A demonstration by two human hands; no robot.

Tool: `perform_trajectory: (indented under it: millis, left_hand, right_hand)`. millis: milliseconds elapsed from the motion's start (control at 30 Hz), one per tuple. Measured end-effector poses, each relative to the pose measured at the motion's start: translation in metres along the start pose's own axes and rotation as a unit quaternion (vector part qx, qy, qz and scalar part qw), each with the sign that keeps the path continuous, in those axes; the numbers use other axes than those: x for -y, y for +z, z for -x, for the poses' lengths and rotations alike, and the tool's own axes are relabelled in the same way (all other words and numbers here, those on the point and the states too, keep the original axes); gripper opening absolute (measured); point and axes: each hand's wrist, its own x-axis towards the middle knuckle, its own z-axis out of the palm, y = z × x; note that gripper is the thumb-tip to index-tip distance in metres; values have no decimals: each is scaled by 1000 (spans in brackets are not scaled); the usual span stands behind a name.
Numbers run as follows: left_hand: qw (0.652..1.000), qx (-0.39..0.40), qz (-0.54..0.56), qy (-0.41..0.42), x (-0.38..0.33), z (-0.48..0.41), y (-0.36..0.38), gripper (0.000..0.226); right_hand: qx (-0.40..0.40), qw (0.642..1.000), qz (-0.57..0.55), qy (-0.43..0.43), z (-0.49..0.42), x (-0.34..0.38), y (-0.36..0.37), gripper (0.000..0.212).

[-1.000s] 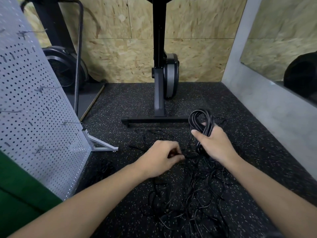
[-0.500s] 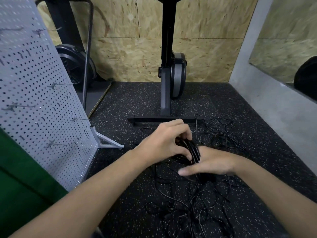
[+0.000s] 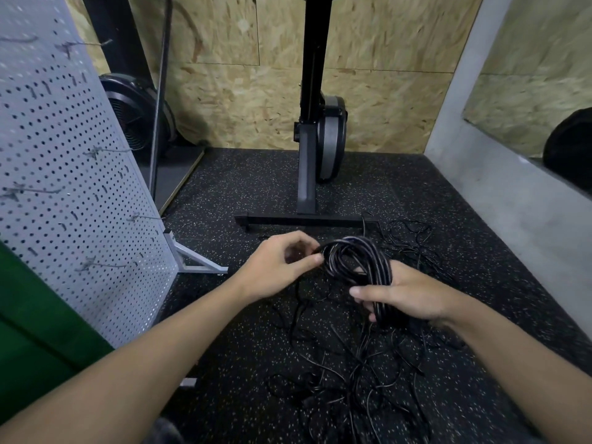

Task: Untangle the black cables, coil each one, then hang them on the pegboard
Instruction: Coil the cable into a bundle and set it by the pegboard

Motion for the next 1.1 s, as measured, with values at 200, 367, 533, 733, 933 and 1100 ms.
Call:
perform_trajectory:
  millis: [200, 367, 533, 733, 933, 1100]
  left_hand:
    - [999, 9, 35, -41, 5, 0, -1, 3]
    - [981, -16, 179, -71, -19, 1, 2, 8]
    - [936, -9, 335, -109, -53, 4, 13, 10]
    - [953, -66, 281, -94, -68, 4, 19, 40]
    - [980, -45, 164, -105, -66, 7, 16, 43]
    - [987, -46, 70, -139, -64, 5, 19, 39]
  right_hand:
    - [-30, 985, -164, -34, 2, 6, 0, 18]
    - [-137, 979, -132, -78, 0, 10, 4, 14]
    - [-208, 961, -144, -113, -6, 9, 11, 14]
    - [-156, 968, -138, -139, -3, 18, 18, 10]
    - [-115, 981, -109, -110, -2, 16, 23, 23]
    - [-120, 987, -77, -78, -8, 16, 28, 8]
